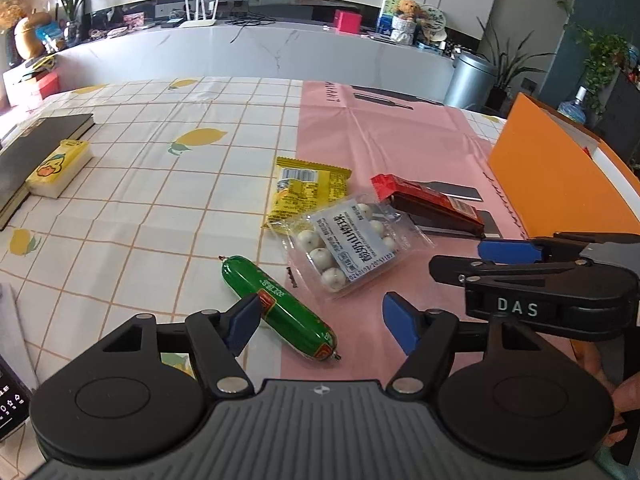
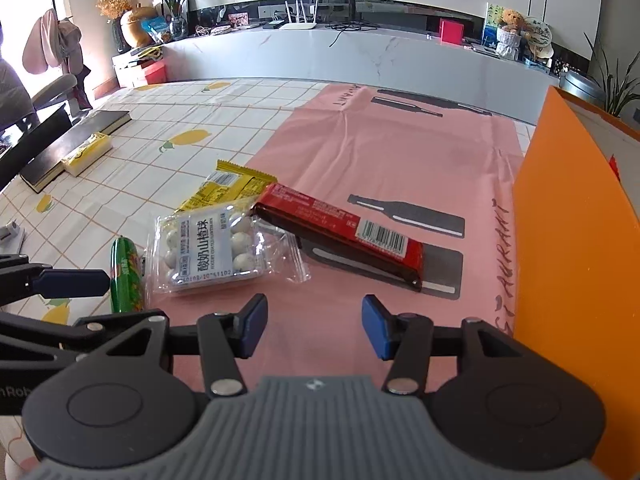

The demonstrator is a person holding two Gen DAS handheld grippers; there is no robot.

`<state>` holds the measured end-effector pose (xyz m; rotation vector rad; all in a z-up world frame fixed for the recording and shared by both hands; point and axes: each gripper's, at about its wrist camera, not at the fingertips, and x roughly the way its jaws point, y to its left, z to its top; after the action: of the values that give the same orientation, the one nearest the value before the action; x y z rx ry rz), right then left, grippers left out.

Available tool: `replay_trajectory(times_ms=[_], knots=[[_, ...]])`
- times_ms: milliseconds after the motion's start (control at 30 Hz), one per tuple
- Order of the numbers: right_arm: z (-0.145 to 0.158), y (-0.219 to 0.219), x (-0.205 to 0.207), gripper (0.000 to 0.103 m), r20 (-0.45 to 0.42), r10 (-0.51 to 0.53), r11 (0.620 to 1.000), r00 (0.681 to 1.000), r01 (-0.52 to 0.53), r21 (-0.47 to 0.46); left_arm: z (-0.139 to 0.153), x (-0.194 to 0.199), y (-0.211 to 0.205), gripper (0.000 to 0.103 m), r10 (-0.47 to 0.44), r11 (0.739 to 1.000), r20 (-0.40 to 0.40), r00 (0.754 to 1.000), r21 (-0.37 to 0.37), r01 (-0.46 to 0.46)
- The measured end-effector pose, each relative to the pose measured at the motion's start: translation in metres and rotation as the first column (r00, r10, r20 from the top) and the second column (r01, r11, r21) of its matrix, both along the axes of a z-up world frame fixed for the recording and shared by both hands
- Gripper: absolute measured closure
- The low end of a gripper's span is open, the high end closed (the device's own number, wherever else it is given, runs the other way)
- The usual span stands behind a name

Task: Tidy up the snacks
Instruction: 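Grasp the green sausage with the left tool while the right tool grasps the white-ball packet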

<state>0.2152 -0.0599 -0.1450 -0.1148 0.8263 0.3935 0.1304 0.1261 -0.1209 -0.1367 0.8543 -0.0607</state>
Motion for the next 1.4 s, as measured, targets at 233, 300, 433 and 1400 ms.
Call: replay_trajectory(times_ms=[233,300,433,1400], knots=[[0.002,0.005,0.008,0.052,0.023,0.016,1.0,1.0,-0.017,0.01,-0.005,0.012,0.018,0.043,0.157,0.988,-0.119,0.98,0.01,-0.157],[0.002,0.01,0.01,0.05,0.053,0.033,0.998,0.998,-0.029,-0.062,-0.005,0.013,0.022,0.049,0.167,0.986,-0.132,0.977,0.003,-0.168],[-0.002,0.011,0.015,0.05,0.039,0.058,0.996,0.998,-0.055,-0.075,-0.003,0.013,0.025,0.071,0.165,0.986,-0.144,0.976,0.01,-0.165],[-0.013,0.064,-0.019,0.027,-0.079,-0.076,0.99,0.994,0.085,0.115,-0.006,-0.003,0.068,0.078,0.217,0.971,-0.125,0.968,-0.07,-0.227]])
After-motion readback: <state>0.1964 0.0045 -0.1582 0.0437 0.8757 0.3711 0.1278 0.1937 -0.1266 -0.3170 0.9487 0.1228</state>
